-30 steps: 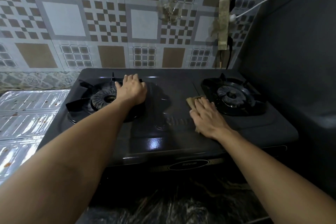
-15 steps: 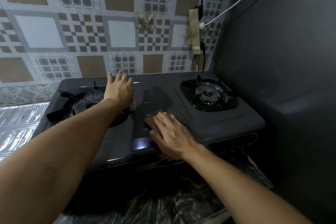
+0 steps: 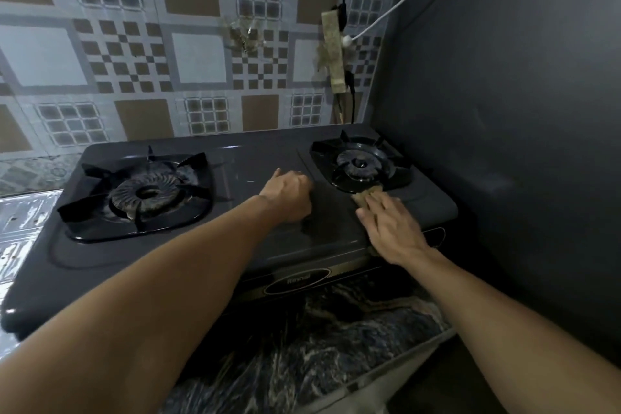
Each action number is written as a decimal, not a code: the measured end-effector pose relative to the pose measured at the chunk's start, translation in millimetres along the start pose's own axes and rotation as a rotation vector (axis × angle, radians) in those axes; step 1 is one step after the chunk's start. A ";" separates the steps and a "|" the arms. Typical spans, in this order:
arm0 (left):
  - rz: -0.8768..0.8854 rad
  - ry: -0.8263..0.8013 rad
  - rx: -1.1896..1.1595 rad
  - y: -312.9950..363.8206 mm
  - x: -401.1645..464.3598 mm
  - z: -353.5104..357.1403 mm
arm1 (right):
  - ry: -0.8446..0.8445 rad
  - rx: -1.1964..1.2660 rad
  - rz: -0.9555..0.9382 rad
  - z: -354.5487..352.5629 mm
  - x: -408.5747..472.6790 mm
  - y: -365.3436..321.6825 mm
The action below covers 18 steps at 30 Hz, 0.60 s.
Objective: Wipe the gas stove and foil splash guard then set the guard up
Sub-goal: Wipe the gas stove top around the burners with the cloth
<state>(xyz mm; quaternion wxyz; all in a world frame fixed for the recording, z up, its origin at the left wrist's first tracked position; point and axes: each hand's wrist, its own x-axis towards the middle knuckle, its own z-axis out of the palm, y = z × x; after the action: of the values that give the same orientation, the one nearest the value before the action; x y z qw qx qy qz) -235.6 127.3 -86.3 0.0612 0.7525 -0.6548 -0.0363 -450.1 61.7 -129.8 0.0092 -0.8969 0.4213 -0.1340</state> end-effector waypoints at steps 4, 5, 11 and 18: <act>-0.032 -0.012 -0.002 15.1 3.9 4.8 | -0.038 -0.009 -0.062 -1.5 2.9 24.9; -0.050 0.001 -0.010 17.9 4.0 6.5 | -0.035 -0.006 -0.072 -1.3 3.6 27.9; -0.124 0.013 0.018 27.4 2.3 14.6 | -0.039 -0.050 0.050 -3.9 17.3 98.8; -0.223 -0.011 0.057 44.0 -0.8 8.9 | -0.051 0.092 0.065 -10.5 34.7 156.4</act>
<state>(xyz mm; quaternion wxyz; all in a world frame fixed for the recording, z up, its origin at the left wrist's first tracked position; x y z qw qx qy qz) -280.1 121.8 -88.9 0.0317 0.8218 -0.5681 -0.0286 -549.4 -64.4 -131.8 0.0654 -0.8844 0.4435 -0.1301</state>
